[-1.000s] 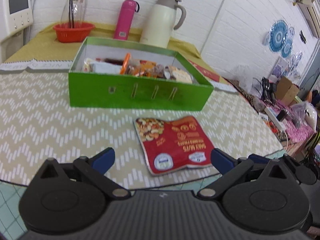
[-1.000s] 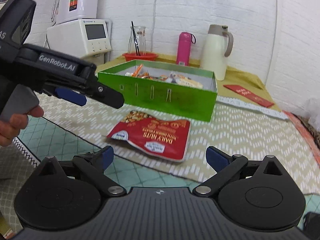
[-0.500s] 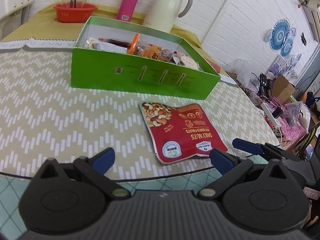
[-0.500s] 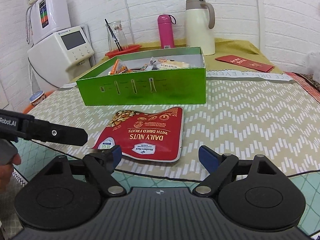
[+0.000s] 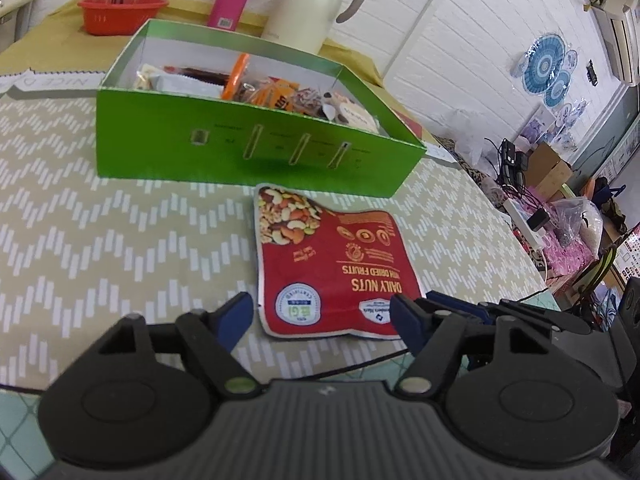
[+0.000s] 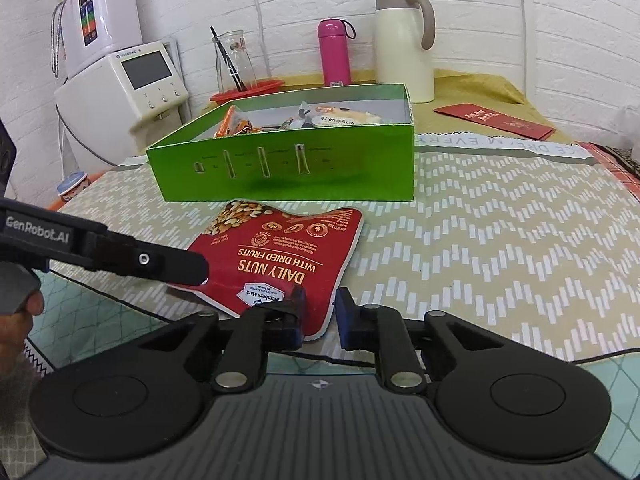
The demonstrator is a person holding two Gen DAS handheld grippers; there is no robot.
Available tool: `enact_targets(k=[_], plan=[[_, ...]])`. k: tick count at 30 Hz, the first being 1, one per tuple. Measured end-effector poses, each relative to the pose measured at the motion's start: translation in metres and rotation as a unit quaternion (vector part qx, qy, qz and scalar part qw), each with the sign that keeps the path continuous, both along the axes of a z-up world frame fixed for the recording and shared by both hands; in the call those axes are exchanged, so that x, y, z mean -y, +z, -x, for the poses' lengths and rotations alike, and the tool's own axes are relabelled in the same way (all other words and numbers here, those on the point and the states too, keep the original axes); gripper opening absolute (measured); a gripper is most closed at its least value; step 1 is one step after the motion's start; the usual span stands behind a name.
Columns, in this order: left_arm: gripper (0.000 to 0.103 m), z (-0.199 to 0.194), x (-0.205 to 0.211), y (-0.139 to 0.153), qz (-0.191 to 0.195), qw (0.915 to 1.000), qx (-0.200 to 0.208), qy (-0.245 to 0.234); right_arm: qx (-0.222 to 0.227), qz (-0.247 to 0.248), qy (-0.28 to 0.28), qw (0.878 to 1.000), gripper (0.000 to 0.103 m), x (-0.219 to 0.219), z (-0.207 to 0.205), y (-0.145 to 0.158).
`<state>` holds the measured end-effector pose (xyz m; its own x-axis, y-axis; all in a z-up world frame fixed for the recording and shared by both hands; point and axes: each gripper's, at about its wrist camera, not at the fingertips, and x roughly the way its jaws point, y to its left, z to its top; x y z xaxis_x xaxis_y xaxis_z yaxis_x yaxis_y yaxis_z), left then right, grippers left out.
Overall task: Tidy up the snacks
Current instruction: 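Move the right gripper to the red Daily Nuts bag and grasp it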
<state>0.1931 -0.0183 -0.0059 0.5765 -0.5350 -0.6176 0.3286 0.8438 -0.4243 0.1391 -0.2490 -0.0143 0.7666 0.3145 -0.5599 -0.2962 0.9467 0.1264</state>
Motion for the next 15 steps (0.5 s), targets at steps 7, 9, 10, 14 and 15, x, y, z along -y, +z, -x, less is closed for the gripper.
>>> enact_targets(k=[7,9,10,14,15], plan=[[0.028,-0.003,0.002,0.000,-0.013,0.9998,0.007,0.011,0.002,0.011,-0.007,1.000,0.022,0.001,0.007,0.001],[0.023,-0.001,-0.001,-0.001,-0.004,0.9999,0.002,0.010,0.000,0.011,-0.008,1.000,0.022,0.003,0.010,0.002],[0.023,0.001,-0.003,-0.001,0.001,1.0000,0.000,0.006,0.000,0.011,-0.007,1.000,0.023,0.004,0.012,0.002],[0.029,0.006,-0.008,-0.002,0.017,0.9998,-0.009,-0.007,0.001,-0.005,-0.010,1.000,0.030,0.013,0.016,0.001],[0.043,0.004,-0.009,-0.003,0.022,0.9997,-0.013,-0.001,-0.002,-0.019,-0.015,1.000,0.041,0.017,0.014,0.001]])
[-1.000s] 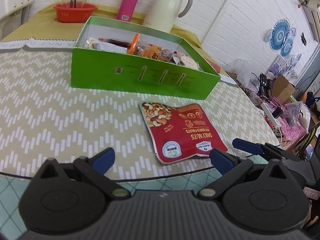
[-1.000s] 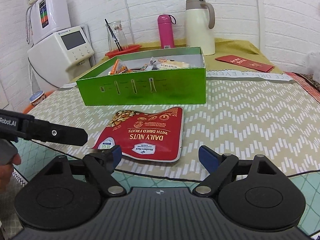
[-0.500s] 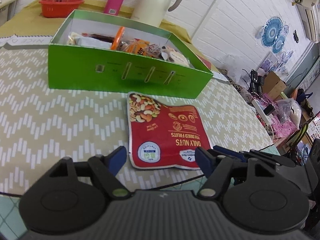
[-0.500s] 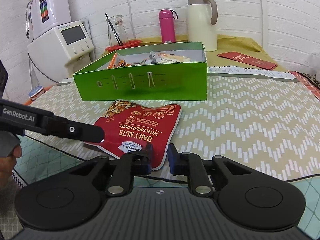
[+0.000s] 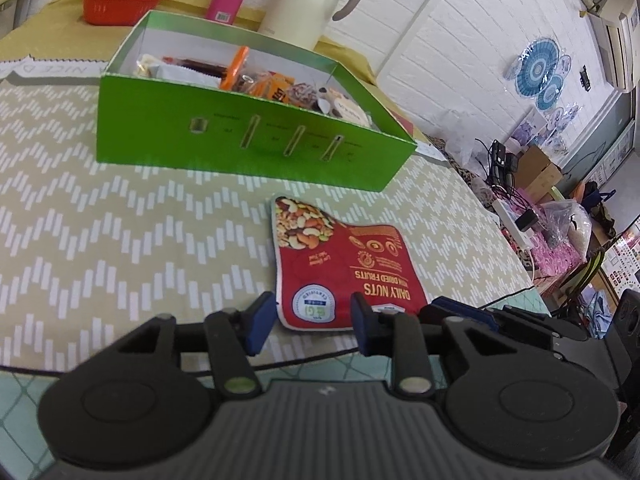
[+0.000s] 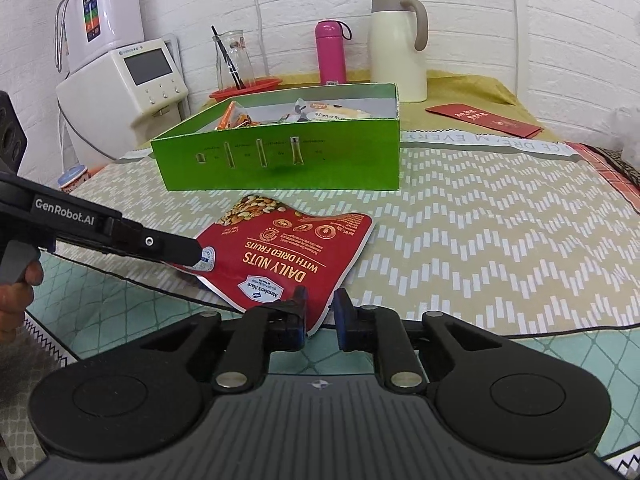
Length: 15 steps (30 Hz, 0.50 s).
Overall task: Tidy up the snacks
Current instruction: 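Move the right gripper to the red Daily Nuts bag and grasp it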
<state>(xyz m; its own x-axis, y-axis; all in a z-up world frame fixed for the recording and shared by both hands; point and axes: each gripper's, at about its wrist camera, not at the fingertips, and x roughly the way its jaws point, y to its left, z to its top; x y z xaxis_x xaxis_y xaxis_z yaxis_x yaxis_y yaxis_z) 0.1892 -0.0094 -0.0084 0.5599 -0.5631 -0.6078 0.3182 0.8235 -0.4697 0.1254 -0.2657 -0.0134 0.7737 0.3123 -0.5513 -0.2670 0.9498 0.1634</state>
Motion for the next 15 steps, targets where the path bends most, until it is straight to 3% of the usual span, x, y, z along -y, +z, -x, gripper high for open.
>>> enact_targets(k=[2,4,7,8,9,12,14,15], plan=[[0.051,-0.005,-0.002,0.000,0.009,0.9998,-0.003,0.017,-0.005,-0.017,-0.012,1.000,0.050,0.004,-0.004,0.000],[0.052,-0.011,-0.002,0.000,0.016,0.9997,-0.007,0.018,-0.005,-0.022,-0.018,1.000,0.064,0.006,-0.008,-0.001],[0.052,-0.019,0.002,0.000,0.019,0.9998,-0.008,0.007,-0.008,-0.044,-0.014,0.999,0.067,0.008,-0.015,-0.002],[0.036,-0.021,0.005,-0.001,0.025,0.9996,-0.012,-0.006,-0.011,-0.055,-0.009,0.998,0.067,0.008,-0.017,-0.002],[0.030,-0.021,0.007,-0.001,0.025,0.9996,-0.010,-0.007,-0.016,-0.073,0.001,0.997,0.067,0.008,-0.020,-0.003],[0.022,-0.019,0.010,0.000,0.015,0.9999,-0.002,-0.003,-0.017,-0.077,0.002,0.997,0.065,0.008,-0.022,-0.002],[0.018,-0.019,0.007,-0.001,0.027,0.9996,-0.002,-0.002,-0.019,-0.088,-0.002,0.996,0.058,0.011,-0.023,-0.003],[0.013,-0.018,0.004,0.000,0.037,0.9993,-0.004,0.001,-0.022,-0.093,-0.007,0.995,0.050,0.015,-0.022,-0.003]])
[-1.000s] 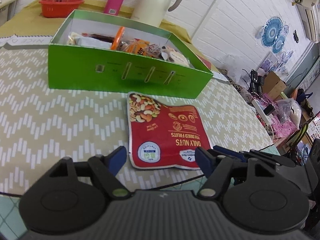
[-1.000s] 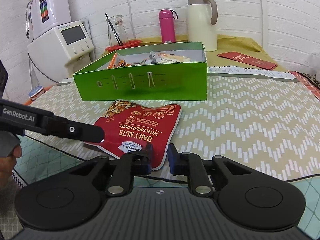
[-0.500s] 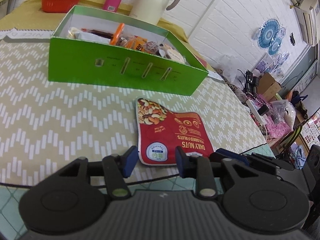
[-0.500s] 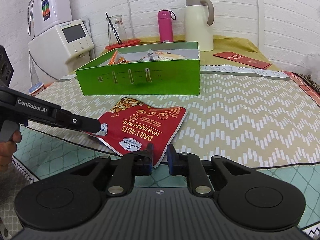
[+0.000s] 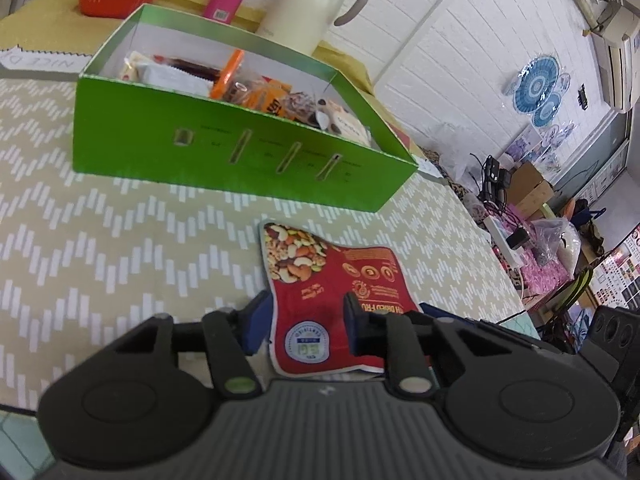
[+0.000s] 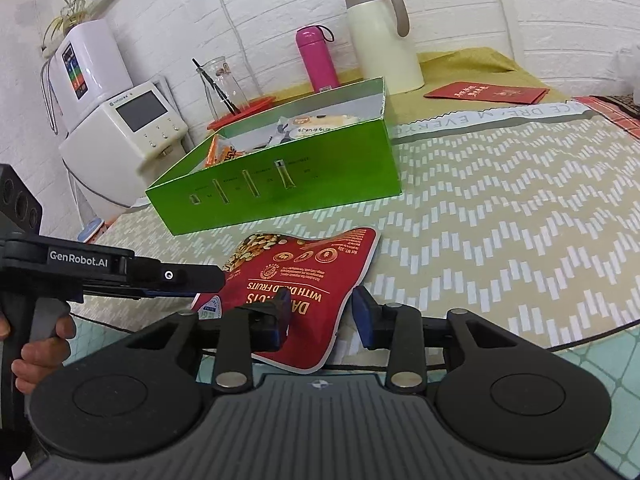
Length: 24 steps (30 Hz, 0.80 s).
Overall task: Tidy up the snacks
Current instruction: 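Move the right gripper to the red Daily Nuts bag and grasp it, then carry the Daily Nuts bag into the green box and release it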
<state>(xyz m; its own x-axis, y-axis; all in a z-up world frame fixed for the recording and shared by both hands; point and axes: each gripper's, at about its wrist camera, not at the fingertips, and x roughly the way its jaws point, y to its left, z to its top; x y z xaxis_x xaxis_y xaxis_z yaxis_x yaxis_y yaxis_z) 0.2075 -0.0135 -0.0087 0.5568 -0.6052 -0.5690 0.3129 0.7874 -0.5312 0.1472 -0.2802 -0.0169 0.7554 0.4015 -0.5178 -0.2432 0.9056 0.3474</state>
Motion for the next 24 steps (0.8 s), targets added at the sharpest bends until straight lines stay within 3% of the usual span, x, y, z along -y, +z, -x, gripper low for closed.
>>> enact_targets(k=[2,4,6,8,11,12,20,24], plan=[[0.012,0.000,-0.003,0.000,0.013,0.9999,-0.004,0.003,0.000,-0.003,-0.003,1.000,0.042,0.002,0.001,-0.001],[0.012,0.001,0.003,0.001,-0.003,1.0000,0.005,0.006,0.001,0.004,-0.008,1.000,0.032,-0.001,0.002,0.000],[0.020,0.001,0.010,-0.002,-0.021,0.9996,0.016,0.008,0.003,0.019,-0.019,1.000,0.021,-0.004,0.002,0.000],[0.021,0.002,0.014,-0.004,-0.029,0.9990,0.033,0.012,0.004,0.025,-0.022,0.999,0.019,-0.005,0.002,0.000],[0.000,0.006,0.017,-0.001,-0.058,0.9974,0.036,0.024,0.011,0.026,-0.028,0.999,0.013,-0.007,0.006,0.002],[0.000,0.008,0.016,0.001,-0.056,0.9976,0.034,0.025,0.016,0.025,-0.026,0.999,0.005,-0.009,0.009,0.004],[0.000,0.024,-0.004,0.013,0.007,0.9989,0.021,0.042,0.057,0.027,-0.030,0.998,0.003,-0.010,0.027,0.029],[0.000,0.030,-0.009,0.036,0.013,0.9973,0.053,0.050,0.093,0.030,-0.021,0.995,0.003,-0.016,0.028,0.052]])
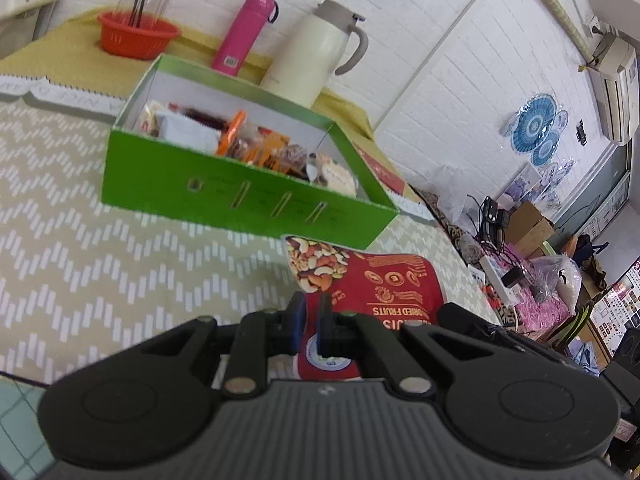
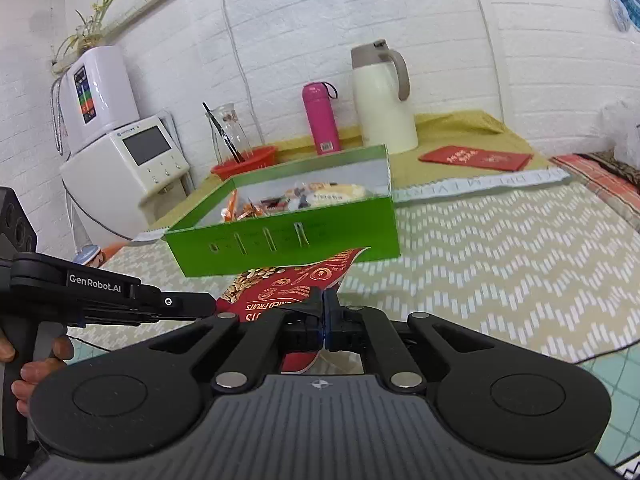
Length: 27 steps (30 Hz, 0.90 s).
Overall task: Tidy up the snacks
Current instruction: 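Carry the Daily Nuts bag into the green box and release it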
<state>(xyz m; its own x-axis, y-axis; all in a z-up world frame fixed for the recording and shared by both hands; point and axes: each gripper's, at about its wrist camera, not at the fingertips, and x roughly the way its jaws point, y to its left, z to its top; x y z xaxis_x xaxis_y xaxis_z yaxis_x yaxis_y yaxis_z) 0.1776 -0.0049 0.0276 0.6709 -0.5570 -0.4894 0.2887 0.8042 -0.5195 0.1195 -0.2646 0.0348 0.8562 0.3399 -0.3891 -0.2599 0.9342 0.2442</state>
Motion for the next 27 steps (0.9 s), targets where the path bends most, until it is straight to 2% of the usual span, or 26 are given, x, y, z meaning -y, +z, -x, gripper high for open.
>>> enact_targets(k=[5,13,24,27], plan=[[0.000,-0.015,-0.013,0.025,0.006,0.9994,0.026,0.022,0.029,-0.015,0.014,0.999,0.003,-0.009,-0.021,0.021],[0.000,-0.058,-0.037,0.049,0.003,0.9973,0.038,0.062,0.050,-0.045,0.032,0.997,0.004,-0.034,-0.077,0.039],[0.000,-0.127,-0.055,0.044,-0.012,0.9949,0.020,0.099,0.006,-0.091,0.032,0.995,0.004,-0.047,-0.149,0.012],[0.000,-0.139,-0.056,0.039,-0.017,0.9947,0.021,0.100,0.005,-0.081,0.025,0.996,0.005,-0.050,-0.159,0.008]])
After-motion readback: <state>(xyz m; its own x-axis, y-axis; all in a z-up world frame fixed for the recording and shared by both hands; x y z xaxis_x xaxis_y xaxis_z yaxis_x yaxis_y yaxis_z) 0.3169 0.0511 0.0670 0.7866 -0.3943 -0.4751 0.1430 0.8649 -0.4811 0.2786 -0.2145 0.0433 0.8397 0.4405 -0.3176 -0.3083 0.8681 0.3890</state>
